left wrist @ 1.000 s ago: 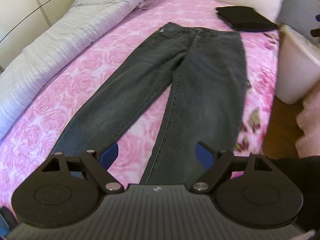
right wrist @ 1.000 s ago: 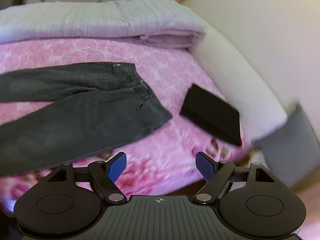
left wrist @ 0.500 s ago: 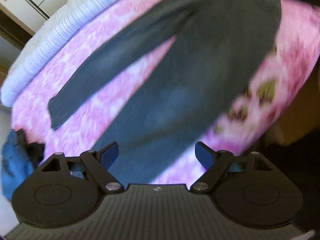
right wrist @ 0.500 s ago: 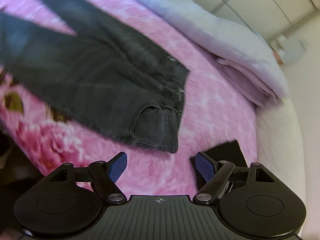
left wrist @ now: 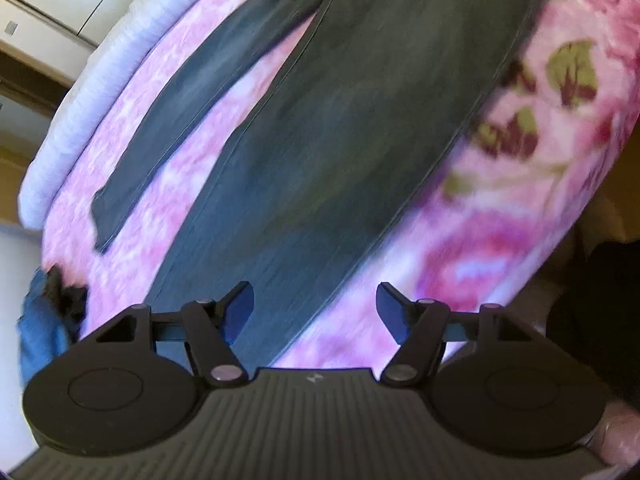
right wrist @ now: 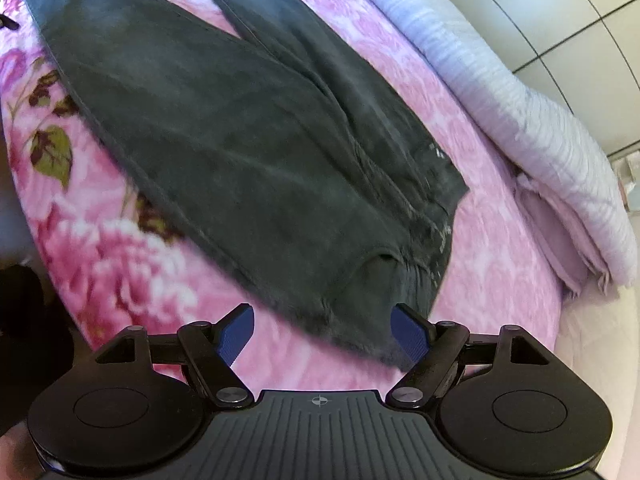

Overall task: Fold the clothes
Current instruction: 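Move both grippers to the jeans hems and close them on the hems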

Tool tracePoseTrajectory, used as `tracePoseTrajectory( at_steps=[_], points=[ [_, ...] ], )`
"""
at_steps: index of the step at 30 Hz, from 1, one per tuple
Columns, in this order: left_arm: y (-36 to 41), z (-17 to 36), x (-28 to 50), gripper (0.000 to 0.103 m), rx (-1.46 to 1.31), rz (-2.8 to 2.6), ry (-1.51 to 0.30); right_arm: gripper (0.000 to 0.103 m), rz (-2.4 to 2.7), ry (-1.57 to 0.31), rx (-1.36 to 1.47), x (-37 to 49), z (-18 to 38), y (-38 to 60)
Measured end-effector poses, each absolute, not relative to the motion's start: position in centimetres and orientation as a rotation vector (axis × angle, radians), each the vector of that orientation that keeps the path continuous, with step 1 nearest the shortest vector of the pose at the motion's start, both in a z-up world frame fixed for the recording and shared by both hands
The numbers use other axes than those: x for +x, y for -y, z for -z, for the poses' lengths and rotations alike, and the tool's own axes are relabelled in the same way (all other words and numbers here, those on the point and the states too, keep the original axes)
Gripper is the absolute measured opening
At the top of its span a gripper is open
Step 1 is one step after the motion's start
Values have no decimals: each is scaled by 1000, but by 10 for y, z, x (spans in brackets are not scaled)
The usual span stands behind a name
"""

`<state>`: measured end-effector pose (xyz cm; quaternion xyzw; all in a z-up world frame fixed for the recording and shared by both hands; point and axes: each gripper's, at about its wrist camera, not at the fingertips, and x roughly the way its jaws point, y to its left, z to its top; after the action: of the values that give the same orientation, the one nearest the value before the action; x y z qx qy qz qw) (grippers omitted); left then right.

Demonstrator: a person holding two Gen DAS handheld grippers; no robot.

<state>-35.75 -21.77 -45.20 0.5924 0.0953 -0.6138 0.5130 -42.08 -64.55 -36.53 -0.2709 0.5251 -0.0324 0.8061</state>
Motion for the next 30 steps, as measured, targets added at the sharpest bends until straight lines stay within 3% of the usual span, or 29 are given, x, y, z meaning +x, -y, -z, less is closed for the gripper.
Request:
tracePoseTrajectory(
  at_steps=[8,11,14,18,27,30],
  points=[
    [217,483,-382,63,1418,1555,56,79,74,-1088,-570,-398,397,624],
    [213,493,-372,54,1474,1483,177,79,56,-1063,-628,-396,408,618],
    [215,499,-340,49,1513,1392,159,79,3,-1038,-714,-401,423,614],
    [222,502,-310,19,1551,1330,80,79,-43,-1023,-786,-405,444,616],
    [233,501,-307,10,1592,1307,-3,79,-126,-963,-1025,-423,488,652],
    [231,499,-310,10,1604,1297,-9,72,-84,-959,-1080,-423,490,679]
  ],
)
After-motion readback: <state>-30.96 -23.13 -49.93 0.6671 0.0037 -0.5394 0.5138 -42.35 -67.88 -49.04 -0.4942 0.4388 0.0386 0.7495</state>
